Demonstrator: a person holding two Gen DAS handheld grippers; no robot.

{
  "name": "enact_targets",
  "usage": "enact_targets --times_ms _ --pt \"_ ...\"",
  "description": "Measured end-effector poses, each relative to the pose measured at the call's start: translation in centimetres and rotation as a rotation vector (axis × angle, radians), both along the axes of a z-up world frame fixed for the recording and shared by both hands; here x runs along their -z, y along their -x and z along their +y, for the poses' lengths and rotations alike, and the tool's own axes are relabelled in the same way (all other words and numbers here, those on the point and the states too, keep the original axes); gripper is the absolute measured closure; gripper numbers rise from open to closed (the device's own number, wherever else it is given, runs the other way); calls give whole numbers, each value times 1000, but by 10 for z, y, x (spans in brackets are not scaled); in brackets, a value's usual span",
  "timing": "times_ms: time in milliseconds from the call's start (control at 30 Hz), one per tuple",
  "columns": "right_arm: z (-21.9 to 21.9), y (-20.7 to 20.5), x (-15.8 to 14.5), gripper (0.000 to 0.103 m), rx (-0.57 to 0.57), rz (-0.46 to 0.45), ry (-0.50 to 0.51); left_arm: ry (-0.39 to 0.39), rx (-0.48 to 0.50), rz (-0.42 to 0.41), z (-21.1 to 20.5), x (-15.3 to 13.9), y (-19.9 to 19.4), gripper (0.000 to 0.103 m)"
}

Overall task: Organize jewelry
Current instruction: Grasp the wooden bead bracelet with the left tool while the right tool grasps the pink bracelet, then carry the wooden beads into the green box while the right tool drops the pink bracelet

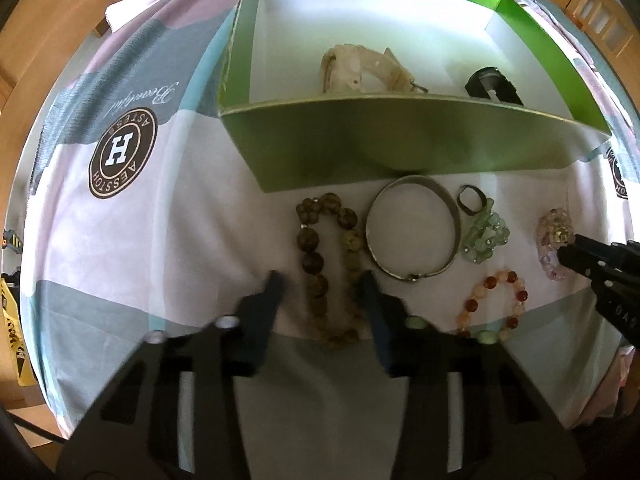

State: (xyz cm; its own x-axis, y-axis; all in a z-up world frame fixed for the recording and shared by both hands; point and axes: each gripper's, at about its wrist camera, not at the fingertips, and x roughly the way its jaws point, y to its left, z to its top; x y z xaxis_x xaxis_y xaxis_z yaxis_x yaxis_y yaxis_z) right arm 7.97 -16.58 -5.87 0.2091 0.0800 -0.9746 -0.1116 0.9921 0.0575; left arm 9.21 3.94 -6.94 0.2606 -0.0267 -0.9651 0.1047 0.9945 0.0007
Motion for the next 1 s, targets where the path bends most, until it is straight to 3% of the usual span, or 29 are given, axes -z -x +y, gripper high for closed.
enact_targets --times_ms 67,167,200,433,700,800,900,1000 --pt "3 1 -2 92 -17 -13 -9 -12 2 -9 -1 -2 0 85" --pt "3 2 -7 93 -31 -40 -22 8 -5 -17 1 -4 1 86" --pt "3 3 -10 93 -34 -54 -28 17 -5 -23 1 -7 1 92" --pt "-4 2 -30 93 -19 -117 -88 31 9 -73 -1 -25 11 92" --pt "11 8 -37 93 -43 -124 -73 5 -26 -81 1 -24 10 92" --pt "12 6 -36 93 -44 -126 -67 -15 -45 -125 3 -31 14 92" --pt "15 6 -45 93 -60 -167 -68 -78 -27 -219 -5 -48 19 92" --pt "22 10 -64 93 -87 -246 -74 -59 -20 -286 -8 -68 24 92"
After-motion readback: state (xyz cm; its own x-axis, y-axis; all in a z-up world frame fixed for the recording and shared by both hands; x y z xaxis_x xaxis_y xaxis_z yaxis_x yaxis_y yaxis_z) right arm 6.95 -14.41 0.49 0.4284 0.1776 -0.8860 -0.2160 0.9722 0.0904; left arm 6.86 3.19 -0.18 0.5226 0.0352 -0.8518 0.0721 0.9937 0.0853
